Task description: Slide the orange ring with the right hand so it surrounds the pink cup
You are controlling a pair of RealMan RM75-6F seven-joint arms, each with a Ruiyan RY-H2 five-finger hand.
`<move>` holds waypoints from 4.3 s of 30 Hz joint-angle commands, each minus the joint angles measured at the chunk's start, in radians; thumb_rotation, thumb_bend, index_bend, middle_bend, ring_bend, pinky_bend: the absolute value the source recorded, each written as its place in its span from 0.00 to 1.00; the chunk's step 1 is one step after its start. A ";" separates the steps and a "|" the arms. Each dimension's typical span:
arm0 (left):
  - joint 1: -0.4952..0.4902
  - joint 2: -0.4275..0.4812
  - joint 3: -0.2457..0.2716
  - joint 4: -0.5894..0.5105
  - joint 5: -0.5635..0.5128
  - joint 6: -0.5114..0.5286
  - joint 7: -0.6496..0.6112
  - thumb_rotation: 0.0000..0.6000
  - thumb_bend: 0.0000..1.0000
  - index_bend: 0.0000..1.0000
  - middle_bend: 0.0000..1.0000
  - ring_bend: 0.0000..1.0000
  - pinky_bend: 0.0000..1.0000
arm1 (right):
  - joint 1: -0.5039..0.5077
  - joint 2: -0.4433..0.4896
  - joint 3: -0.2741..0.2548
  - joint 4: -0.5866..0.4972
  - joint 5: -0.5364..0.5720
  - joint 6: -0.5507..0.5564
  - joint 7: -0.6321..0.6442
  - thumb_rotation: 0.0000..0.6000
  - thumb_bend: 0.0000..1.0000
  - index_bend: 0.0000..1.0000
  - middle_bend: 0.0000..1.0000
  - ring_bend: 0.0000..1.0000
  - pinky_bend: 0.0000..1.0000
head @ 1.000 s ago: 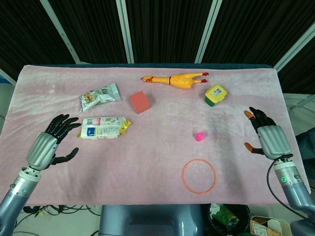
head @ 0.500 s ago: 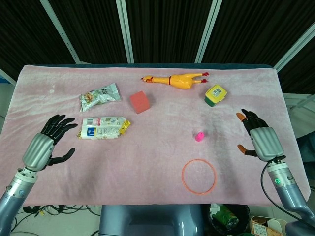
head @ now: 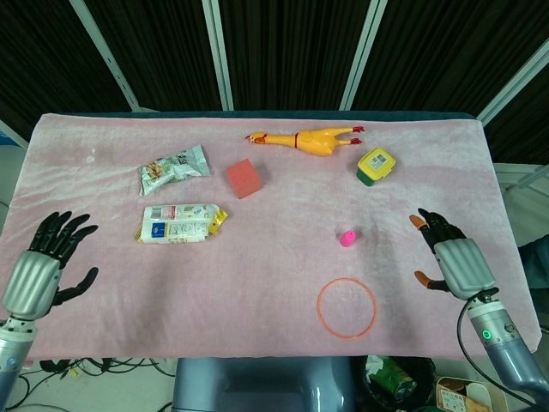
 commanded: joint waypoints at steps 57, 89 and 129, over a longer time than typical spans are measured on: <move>0.120 -0.008 0.029 -0.048 -0.131 -0.037 0.190 1.00 0.33 0.18 0.10 0.00 0.00 | -0.066 -0.473 -0.195 0.215 -0.120 -0.090 -0.183 1.00 0.28 0.53 0.00 0.03 0.19; 0.129 -0.009 0.013 -0.046 -0.140 -0.035 0.187 1.00 0.33 0.19 0.10 0.00 0.00 | -0.058 -0.497 -0.214 0.241 -0.132 -0.096 -0.167 1.00 0.33 0.57 0.00 0.03 0.19; 0.138 0.002 0.006 -0.049 -0.133 -0.029 0.167 1.00 0.33 0.20 0.10 0.00 0.00 | -0.045 -0.491 -0.221 0.225 -0.142 -0.089 -0.134 1.00 0.45 0.69 0.00 0.03 0.19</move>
